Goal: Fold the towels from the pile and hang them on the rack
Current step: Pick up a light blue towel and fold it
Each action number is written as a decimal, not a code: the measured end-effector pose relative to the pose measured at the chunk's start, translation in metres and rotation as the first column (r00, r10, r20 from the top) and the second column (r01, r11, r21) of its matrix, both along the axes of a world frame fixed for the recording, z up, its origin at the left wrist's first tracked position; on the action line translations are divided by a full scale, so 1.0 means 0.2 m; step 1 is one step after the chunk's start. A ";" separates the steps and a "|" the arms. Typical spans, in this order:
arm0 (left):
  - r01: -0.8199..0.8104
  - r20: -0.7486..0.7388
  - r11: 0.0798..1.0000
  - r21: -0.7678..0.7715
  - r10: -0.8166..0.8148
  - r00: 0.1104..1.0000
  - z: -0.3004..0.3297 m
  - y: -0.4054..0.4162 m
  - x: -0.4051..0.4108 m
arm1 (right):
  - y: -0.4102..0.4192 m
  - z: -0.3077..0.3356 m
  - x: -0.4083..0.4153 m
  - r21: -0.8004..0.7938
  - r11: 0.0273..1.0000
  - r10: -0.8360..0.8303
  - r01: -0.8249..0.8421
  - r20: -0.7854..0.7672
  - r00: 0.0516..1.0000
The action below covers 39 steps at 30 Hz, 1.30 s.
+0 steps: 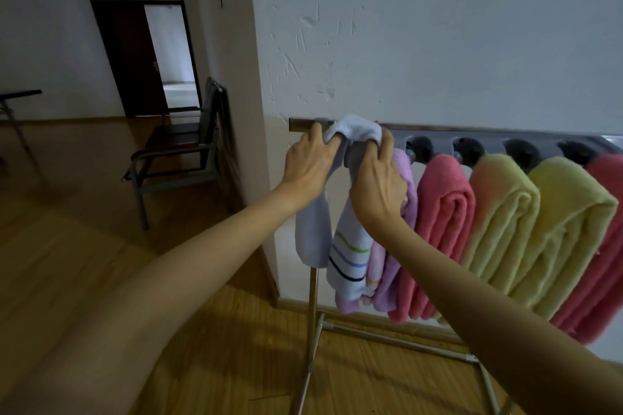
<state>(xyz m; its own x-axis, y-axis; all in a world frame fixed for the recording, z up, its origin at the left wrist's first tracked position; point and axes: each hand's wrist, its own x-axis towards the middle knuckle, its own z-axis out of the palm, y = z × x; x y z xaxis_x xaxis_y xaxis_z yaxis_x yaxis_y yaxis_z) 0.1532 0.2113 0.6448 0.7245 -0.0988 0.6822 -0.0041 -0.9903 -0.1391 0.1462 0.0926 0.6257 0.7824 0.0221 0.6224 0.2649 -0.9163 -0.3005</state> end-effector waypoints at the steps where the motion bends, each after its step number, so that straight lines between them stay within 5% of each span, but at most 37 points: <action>1: -0.001 0.023 1.000 -0.001 0.001 1.000 0.00 -0.01 0.01 | 0.00 0.01 0.00 0.014 1.000 -0.010 0.010 -0.003 1.000; 15: 0.024 0.103 1.000 0.013 -0.026 0.994 -0.05 0.05 0.11 | -0.01 -0.06 0.05 -0.185 0.983 -0.013 0.024 0.060 0.998; 22: 0.028 -0.014 0.999 0.029 -0.028 1.000 -0.15 0.06 0.07 | -0.05 -0.16 0.04 -0.319 0.941 -0.056 0.110 0.174 0.983; 29: 0.066 -0.028 0.997 0.028 -0.065 0.997 -0.25 0.07 0.05 | -0.04 -0.24 0.04 -0.457 0.877 -0.120 0.147 0.090 0.989; 39: 0.160 -0.079 0.987 -0.013 -0.161 0.984 -0.37 0.07 0.01 | -0.05 -0.33 0.06 -0.391 0.914 -0.012 0.108 0.240 0.971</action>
